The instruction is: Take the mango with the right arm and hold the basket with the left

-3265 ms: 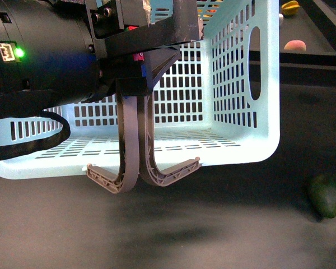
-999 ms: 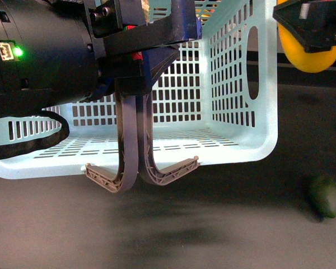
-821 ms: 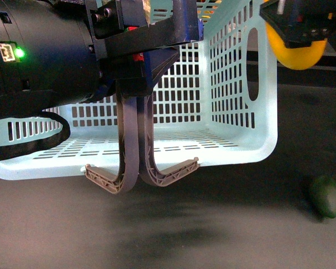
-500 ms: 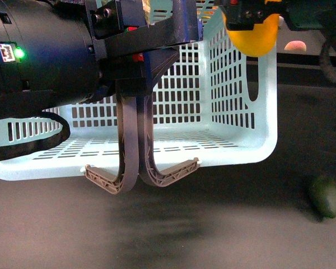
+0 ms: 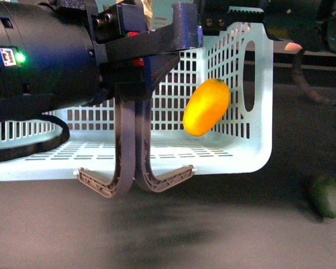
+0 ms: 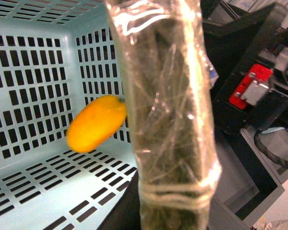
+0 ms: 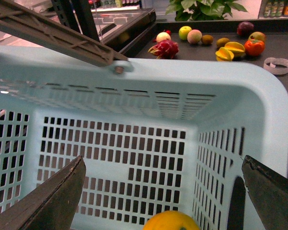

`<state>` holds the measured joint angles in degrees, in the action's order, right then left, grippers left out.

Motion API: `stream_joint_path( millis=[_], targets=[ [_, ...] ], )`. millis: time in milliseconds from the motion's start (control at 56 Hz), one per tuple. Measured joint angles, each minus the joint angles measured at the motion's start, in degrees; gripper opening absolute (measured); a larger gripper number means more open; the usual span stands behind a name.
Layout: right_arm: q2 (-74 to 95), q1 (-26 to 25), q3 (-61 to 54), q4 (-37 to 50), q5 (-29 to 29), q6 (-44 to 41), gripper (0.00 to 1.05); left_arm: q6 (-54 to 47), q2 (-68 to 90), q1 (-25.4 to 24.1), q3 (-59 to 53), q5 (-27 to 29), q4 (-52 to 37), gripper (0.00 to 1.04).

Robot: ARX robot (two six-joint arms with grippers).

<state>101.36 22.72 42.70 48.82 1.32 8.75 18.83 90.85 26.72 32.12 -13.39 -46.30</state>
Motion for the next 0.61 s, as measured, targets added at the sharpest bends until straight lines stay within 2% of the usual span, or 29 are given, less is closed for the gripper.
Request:
stream_joint_path(
  millis=[196,428,607],
  targets=[
    [-13.4,-3.7,-11.2,1.1,0.9,2.2,0.97,0.0,0.0,0.0,0.0,0.5,0.0,0.08],
    [-32.4,-8.8,-19.7,-6.6,1.8,4.0,0.97,0.1,0.0,0.0,0.0,0.3,0.0,0.08],
    [-48.7,-10.5,-26.5,-15.1,7.3,6.3,0.97,0.1,0.0,0.0,0.0,0.3,0.0,0.08]
  ],
)
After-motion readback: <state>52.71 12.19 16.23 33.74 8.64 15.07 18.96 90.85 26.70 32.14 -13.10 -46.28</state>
